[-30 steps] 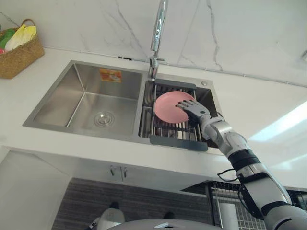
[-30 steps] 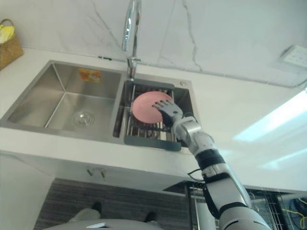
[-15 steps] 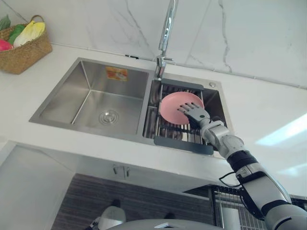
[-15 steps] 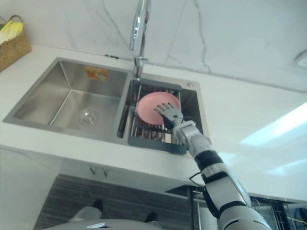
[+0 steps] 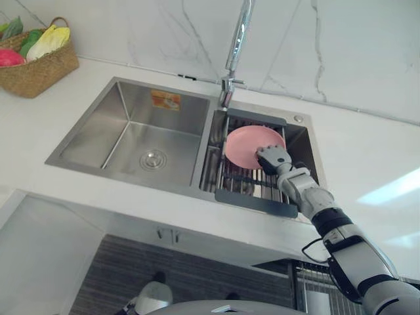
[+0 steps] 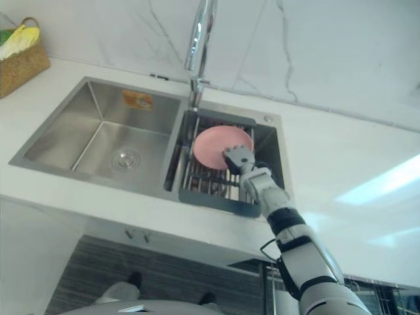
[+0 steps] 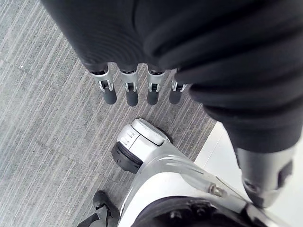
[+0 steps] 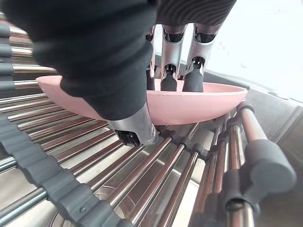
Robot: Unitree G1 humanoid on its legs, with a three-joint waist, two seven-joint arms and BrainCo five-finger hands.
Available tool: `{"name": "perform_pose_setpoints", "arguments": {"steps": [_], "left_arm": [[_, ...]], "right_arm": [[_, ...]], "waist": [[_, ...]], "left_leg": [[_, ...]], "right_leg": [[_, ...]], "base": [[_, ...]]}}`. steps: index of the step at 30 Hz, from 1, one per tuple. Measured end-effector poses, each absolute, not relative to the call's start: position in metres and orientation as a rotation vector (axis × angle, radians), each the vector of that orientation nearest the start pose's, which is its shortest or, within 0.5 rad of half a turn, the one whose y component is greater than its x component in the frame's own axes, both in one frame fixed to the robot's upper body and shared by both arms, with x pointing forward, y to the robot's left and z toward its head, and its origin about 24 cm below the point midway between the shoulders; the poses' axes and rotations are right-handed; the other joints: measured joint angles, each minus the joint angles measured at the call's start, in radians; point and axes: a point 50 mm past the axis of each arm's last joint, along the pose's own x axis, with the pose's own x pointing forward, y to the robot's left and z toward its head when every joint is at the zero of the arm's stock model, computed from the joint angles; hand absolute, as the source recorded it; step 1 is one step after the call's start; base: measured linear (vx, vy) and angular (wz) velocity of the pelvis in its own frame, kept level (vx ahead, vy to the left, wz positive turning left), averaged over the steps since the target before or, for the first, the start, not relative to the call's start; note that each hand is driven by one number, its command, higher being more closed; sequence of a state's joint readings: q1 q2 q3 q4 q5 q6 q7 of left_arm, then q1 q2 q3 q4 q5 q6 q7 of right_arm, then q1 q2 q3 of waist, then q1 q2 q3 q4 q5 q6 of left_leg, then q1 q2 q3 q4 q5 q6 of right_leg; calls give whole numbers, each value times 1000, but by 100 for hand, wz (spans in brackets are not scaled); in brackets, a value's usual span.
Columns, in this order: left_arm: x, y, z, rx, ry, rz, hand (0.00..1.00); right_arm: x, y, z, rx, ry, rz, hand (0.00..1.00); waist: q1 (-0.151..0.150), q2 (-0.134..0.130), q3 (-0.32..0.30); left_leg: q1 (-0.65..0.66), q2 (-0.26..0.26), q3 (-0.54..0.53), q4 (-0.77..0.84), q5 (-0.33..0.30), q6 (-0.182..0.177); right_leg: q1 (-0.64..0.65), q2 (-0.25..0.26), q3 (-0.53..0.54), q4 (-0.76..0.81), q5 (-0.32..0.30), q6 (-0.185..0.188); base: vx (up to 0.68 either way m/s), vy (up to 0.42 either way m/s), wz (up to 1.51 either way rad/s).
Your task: Walk over to the sink, pick up the cup, carry it to the dishwasher, place the cup inside the dishwasher, then close the dishwasher door
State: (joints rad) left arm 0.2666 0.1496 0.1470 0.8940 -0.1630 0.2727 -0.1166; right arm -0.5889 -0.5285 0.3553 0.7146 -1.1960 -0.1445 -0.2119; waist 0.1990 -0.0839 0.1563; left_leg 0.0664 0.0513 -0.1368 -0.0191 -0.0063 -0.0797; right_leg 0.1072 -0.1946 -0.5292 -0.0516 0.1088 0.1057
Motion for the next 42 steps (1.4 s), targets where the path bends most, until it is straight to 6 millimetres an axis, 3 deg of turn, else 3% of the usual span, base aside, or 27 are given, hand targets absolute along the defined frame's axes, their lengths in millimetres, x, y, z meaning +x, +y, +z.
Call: {"name": "perform_pose_setpoints", "arguments": {"steps": [9, 20, 27, 42], "left_arm": [[28, 222, -163, -183, 1364, 247, 0], [27, 222, -163, -170, 1361, 241, 0], [20, 220, -163, -173, 1368, 243, 0], [10, 217, -164, -158, 1413, 225, 0]], "right_arm": [[341, -209, 57, -1845, -254, 162, 100], [340, -209, 64, -1828, -355, 106, 100], [341, -226, 84, -1858, -414, 45, 100], [340, -241, 127, -1890, -548, -89, 100]], "waist": [[10, 1, 1], [3, 3, 2], [-7, 11, 4], [-53, 25, 5]], "left_leg": [[-1, 1, 0, 0, 1, -1], [2, 1, 1, 0, 0, -1], [3, 1, 7, 2, 0, -1], [15, 2, 84, 3, -11, 4]], "right_leg": [[0, 0, 3, 3, -9, -3], [-1, 0, 3, 4, -3, 5], [-4, 0, 11, 4, -4, 2], [-38, 1, 88, -3, 23, 5]], "base": [[-37, -8, 0], [-6, -1, 0], [0, 0, -2], [-11, 8, -15]]}}
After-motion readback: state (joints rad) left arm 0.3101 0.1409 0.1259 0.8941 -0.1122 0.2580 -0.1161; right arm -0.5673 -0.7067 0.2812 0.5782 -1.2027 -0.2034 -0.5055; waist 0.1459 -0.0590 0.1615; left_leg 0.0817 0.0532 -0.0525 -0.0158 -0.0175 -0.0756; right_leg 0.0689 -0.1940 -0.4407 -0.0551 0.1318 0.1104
